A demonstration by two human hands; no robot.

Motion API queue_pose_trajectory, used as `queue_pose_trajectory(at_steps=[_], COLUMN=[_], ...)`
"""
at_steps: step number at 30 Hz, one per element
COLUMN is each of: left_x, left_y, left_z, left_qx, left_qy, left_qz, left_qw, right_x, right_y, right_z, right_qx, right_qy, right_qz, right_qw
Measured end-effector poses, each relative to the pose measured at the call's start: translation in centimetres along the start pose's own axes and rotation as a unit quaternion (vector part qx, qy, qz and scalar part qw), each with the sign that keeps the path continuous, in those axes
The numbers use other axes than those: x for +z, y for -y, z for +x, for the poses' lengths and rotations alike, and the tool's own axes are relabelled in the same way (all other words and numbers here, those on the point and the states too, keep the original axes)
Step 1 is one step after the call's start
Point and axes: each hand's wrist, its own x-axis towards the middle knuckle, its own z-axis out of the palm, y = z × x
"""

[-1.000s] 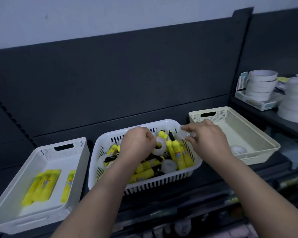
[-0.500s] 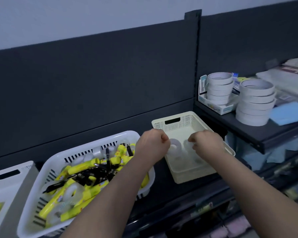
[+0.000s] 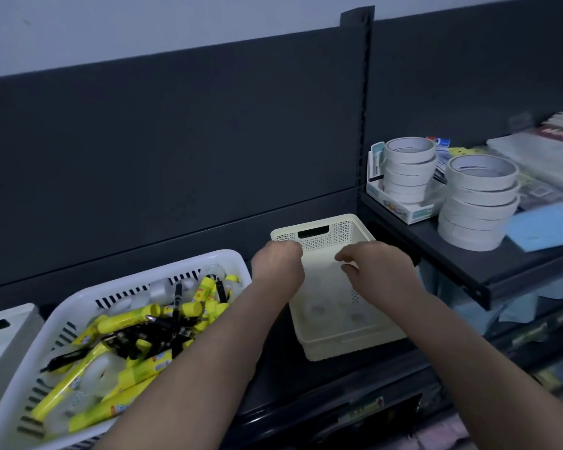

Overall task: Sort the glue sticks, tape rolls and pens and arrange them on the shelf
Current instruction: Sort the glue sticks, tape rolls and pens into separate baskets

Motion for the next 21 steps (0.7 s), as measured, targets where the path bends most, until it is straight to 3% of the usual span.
queue_pose_trajectory(at_steps=[5,8,12,21], left_x=[-3.0,-5.0,-5.9,-5.0], left_y=[4.6,8.9,13.8,18.2], left_z=[-2.7,-4.7,-7.7,-11.2], left_qx=[0.003,-0.059,-0.129,-0.097], left_qy=[-0.077,-0.104,-0.07,-0.088], left_qz=[-0.031,-0.056,-0.067,-0.053], left_qw=[0.997,0.991,0.987,0.99], right_x=[0.6,1.5,2.8,5.6], right_y=[4.2,7.4,11.1,16.2], right_z=[0.9,0.9,0.5,1.2], right_qx=[-0.048,-0.081,-0.115,-0.124], right_qy=[-0.001,-0.001,0.011,0.019], right_qz=[0.037,0.052,0.062,0.033], right_qw=[0.998,0.995,0.991,0.992])
